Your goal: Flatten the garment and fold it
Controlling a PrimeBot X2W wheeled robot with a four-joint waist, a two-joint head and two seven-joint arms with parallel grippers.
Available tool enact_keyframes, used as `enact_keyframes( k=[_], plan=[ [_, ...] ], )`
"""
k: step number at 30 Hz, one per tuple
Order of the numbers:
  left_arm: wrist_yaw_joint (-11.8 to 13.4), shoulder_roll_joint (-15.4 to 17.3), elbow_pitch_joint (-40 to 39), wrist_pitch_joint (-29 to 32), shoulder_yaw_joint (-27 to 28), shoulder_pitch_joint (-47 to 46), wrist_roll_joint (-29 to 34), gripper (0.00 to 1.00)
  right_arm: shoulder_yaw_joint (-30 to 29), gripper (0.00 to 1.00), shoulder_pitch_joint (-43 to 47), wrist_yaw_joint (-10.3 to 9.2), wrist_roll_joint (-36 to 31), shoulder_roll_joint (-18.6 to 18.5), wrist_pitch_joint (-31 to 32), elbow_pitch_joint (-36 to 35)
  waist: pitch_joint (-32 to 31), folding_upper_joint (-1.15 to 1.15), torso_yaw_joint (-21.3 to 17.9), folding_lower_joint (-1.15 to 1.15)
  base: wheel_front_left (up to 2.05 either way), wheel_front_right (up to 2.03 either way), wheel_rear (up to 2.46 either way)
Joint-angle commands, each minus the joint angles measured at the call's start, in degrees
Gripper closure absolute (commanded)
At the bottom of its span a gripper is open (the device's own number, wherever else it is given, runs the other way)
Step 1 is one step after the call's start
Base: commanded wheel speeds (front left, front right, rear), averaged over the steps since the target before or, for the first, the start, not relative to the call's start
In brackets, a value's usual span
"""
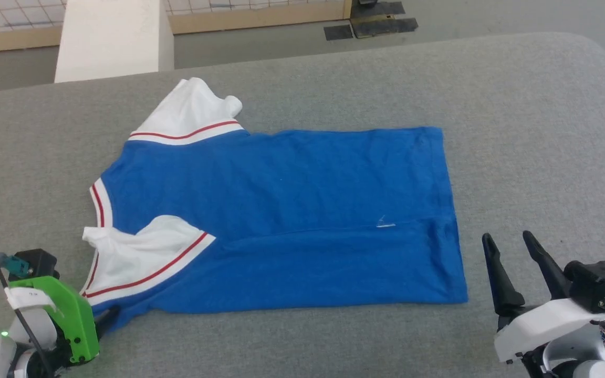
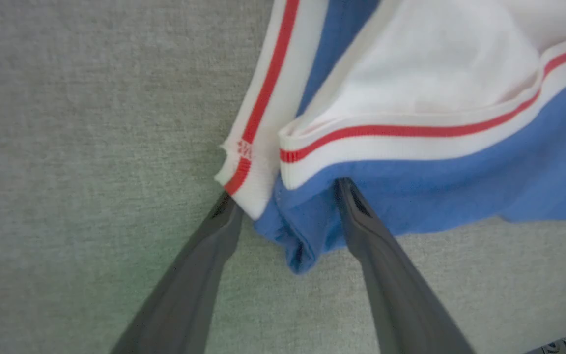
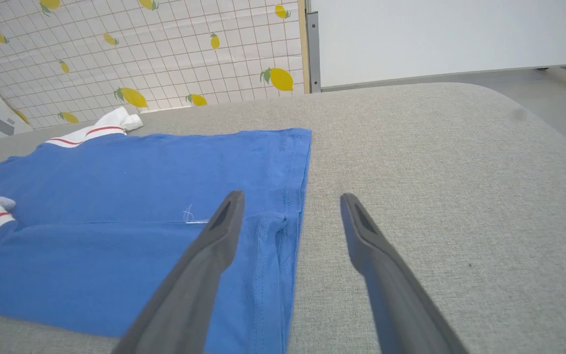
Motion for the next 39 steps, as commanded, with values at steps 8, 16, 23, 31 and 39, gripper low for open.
enact_keyframes(
  k=[8, 16, 23, 31, 39],
  plan=[
    [0.7, -4.4, 2.1, -2.2, -2.3, 1.1, 0.8, 1.0, -2.2, 0.0, 0.2, -0.1, 3.1, -1.1, 3.8, -0.4, 0.2, 0.69, 0.0, 0.0, 0.0, 0.0, 0.0],
    [2.7, -4.1, -2.7, -9.0, 0.3, 2.4, 2.0, 1.0, -0.2, 0.0, -2.0, -0.1, 13.8, -7.3, 22.8, 5.8, -1.5, 0.69, 2.2, 0.0, 0.0, 0.0, 0.0],
    [3.6, -4.2, -7.5, -9.5, 0.3, 3.5, 2.0, 1.0, 4.8, 0.0, -8.3, -0.1, 19.3, -9.8, 33.1, 13.0, -1.5, 0.69, 4.3, 0.0, 0.0, 0.0, 0.0],
    [3.8, -4.4, -9.6, -9.7, 0.0, 3.0, 2.3, 1.0, 11.7, 0.0, -14.8, -0.1, 21.7, -11.0, 37.5, 22.1, -0.2, 0.69, 5.7, 0.0, 0.0, 0.0, 0.0],
    [4.0, -4.5, -10.2, -11.0, 0.2, 3.7, 2.3, 1.0, 18.2, 1.0, -16.4, -0.1, 26.4, -11.1, 41.3, 28.3, 0.1, 0.69, 6.1, 0.0, 0.0, 0.0, 0.0]
  ],
)
